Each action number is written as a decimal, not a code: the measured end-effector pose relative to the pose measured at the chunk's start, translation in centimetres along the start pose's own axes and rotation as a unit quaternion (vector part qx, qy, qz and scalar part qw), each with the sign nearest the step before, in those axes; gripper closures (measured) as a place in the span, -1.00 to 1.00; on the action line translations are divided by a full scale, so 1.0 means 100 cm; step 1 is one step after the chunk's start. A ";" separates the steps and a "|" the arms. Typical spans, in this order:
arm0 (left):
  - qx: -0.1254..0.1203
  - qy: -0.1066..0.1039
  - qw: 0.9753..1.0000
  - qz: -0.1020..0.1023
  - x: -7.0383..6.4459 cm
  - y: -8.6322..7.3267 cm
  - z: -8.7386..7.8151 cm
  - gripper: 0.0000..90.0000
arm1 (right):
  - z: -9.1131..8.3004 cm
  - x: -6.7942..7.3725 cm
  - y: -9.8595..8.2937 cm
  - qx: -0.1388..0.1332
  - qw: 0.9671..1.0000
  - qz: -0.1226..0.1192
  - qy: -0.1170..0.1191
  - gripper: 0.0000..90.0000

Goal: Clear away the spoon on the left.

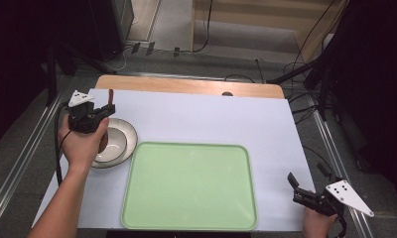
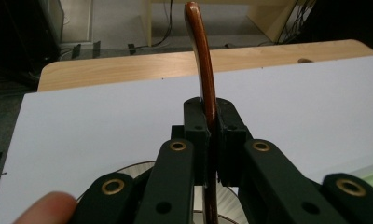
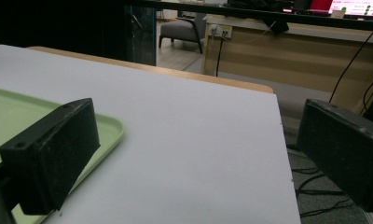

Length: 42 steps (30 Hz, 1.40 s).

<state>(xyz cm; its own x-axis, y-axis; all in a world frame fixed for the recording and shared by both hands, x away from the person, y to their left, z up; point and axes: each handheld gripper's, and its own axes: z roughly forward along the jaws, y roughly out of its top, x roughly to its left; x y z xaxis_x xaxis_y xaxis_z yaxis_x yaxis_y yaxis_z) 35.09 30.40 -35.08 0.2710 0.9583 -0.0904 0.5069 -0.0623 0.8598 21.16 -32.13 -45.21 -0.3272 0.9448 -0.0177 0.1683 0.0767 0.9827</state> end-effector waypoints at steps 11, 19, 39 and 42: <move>-0.034 -0.030 0.999 -0.022 -0.001 0.006 -0.020 0.89 | 0.000 0.000 0.000 0.000 1.000 0.000 0.000 -1.00; -0.045 -0.049 0.997 -0.032 -0.008 0.009 -0.030 0.89 | 0.000 0.000 0.000 -0.001 1.000 0.000 -0.001 -1.00; -0.050 -0.120 0.991 -0.040 -0.034 0.004 -0.050 0.89 | 0.000 0.000 0.000 -0.001 1.000 0.001 0.000 -1.00; -0.049 -0.128 0.990 -0.044 -0.037 -0.001 -0.052 0.89 | 0.000 0.000 0.000 0.000 1.000 0.001 0.001 -1.00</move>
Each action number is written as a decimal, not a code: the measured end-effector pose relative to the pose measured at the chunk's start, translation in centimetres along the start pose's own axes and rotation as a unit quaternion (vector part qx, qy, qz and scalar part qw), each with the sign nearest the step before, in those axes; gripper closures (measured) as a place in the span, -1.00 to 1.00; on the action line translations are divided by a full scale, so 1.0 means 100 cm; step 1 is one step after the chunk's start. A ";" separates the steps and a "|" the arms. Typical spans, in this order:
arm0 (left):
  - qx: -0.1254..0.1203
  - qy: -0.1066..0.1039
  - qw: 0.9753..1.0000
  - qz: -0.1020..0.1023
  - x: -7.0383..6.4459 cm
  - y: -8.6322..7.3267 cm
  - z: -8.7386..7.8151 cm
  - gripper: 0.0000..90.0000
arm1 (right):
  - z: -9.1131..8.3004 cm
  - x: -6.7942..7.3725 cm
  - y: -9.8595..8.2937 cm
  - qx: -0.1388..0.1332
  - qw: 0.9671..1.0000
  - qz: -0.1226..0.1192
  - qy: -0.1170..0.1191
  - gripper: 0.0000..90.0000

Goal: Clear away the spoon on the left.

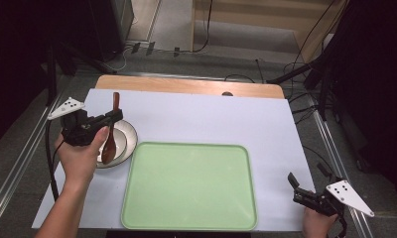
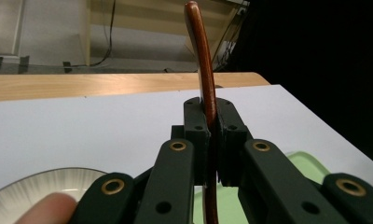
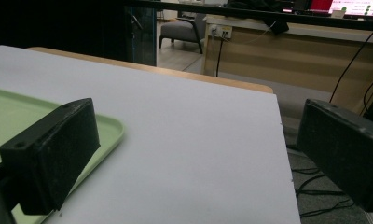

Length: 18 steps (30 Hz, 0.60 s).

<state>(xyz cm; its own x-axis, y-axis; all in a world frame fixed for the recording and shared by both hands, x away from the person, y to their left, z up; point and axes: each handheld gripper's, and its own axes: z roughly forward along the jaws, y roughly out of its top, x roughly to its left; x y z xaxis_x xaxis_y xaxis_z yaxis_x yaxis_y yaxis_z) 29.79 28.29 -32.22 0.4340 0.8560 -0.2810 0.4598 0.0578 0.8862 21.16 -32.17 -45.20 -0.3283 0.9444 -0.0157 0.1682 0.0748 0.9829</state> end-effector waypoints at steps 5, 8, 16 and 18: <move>0.005 -0.013 1.000 -0.001 -0.008 -0.009 -0.001 0.89 | 0.000 0.000 0.000 -0.001 1.000 0.000 0.000 -1.00; 0.008 -0.019 1.000 -0.001 -0.012 -0.013 -0.002 0.89 | 0.000 0.000 0.000 0.000 1.000 0.000 0.000 -1.00; 0.010 -0.034 0.999 -0.004 -0.020 -0.020 -0.004 0.89 | 0.000 0.000 0.000 0.000 1.000 0.000 0.000 -1.00; 0.011 -0.035 0.999 -0.003 -0.021 -0.021 -0.004 0.89 | 0.000 0.000 0.000 0.000 1.000 -0.001 0.000 -1.00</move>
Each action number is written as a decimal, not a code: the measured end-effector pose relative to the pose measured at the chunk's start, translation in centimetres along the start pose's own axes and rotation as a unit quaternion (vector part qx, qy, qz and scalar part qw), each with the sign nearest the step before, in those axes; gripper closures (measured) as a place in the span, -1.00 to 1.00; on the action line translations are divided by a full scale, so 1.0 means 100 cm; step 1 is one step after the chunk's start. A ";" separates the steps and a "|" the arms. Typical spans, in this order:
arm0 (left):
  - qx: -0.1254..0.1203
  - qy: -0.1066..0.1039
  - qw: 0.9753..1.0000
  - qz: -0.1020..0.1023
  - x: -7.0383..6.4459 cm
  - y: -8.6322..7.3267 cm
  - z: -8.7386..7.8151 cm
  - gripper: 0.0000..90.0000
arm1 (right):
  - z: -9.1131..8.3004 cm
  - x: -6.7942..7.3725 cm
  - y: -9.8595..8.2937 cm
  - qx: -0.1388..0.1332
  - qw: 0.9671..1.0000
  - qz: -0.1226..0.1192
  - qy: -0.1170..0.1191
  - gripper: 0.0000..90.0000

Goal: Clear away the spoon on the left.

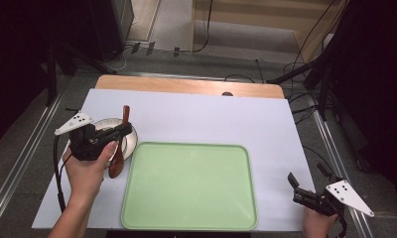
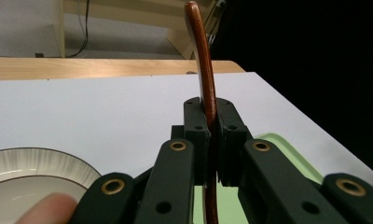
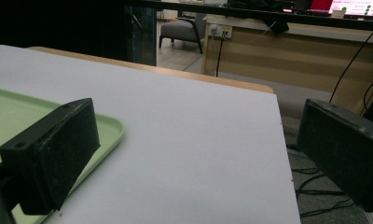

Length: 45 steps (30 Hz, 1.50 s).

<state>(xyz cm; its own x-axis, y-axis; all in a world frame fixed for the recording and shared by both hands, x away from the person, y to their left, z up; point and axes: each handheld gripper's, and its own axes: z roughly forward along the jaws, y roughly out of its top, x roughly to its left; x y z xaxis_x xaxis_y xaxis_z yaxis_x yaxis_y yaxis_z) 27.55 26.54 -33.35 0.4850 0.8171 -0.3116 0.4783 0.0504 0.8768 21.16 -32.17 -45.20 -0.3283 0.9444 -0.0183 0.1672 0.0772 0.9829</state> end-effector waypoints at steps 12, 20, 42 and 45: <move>0.015 -0.019 1.000 -0.014 -0.005 -0.021 0.001 0.89 | 0.000 0.000 0.000 0.000 1.000 0.000 0.000 -1.00; 0.031 -0.036 0.998 -0.033 -0.009 -0.039 0.008 0.89 | 0.000 0.000 0.000 0.001 1.000 0.000 -0.001 -1.00; 0.072 -0.061 0.993 -0.075 -0.012 -0.073 0.031 0.89 | 0.000 0.000 0.000 0.000 1.000 0.001 0.001 -1.00; 0.074 -0.061 0.992 -0.079 -0.010 -0.077 0.034 0.89 | 0.000 0.000 0.000 0.001 1.000 0.001 0.001 -1.00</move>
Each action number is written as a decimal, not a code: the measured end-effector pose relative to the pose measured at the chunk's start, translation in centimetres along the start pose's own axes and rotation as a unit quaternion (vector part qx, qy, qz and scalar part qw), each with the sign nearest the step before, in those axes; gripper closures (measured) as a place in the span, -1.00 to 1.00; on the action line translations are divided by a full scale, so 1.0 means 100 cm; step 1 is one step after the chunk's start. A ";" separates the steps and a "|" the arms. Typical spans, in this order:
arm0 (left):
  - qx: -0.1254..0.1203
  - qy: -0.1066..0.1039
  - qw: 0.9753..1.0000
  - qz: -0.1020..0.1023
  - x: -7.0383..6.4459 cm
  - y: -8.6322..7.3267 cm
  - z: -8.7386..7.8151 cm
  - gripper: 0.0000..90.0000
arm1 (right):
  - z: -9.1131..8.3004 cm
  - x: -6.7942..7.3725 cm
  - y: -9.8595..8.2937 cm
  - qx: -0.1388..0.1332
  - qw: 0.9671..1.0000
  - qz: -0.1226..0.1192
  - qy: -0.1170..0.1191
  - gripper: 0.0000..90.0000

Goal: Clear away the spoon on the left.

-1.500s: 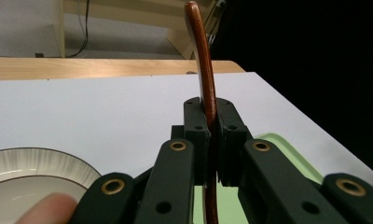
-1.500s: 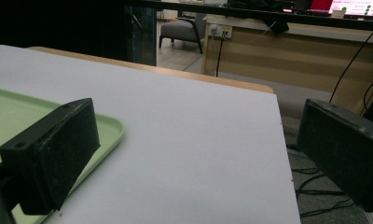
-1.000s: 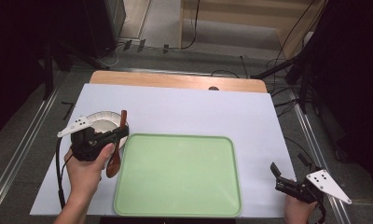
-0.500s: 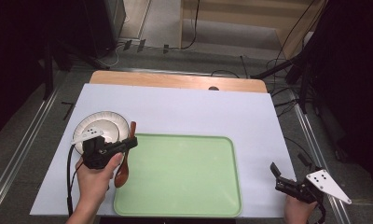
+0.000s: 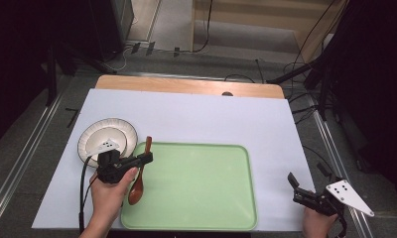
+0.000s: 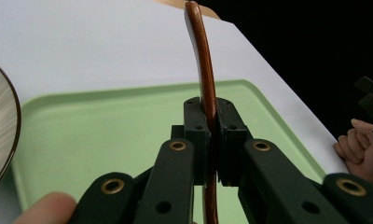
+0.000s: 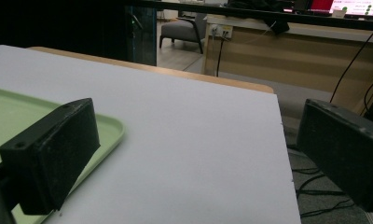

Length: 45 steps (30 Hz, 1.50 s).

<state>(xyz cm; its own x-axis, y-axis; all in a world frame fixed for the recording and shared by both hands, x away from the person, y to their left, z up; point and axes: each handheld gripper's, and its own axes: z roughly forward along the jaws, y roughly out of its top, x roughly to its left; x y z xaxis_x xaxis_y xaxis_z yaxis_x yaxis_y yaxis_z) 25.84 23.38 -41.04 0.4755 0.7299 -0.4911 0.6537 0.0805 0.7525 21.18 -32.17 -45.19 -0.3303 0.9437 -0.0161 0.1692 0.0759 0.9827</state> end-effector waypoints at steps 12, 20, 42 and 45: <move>0.014 0.034 0.999 -0.020 0.014 -0.010 0.006 0.89 | 0.000 0.000 0.000 0.001 1.000 0.001 0.000 -1.00; 0.019 0.047 0.998 -0.034 0.020 -0.015 0.011 0.87 | 0.000 0.001 0.000 0.002 1.000 0.001 0.000 -1.00; 0.043 0.062 0.997 -0.028 0.025 -0.022 0.017 0.49 | 0.000 0.000 0.000 0.001 1.000 0.000 0.002 -1.00; 0.044 0.066 0.997 -0.023 0.024 -0.023 0.017 0.36 | 0.000 0.000 0.000 0.000 1.000 0.000 0.001 -1.00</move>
<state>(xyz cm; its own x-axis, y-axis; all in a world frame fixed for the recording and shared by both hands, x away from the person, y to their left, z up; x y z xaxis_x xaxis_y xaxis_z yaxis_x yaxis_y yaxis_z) 26.50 23.84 -44.70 0.3661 0.8103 -0.4576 0.7242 0.0607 0.6869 21.20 -32.14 -45.20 -0.3328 0.9429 -0.0148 0.1695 0.0753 0.9826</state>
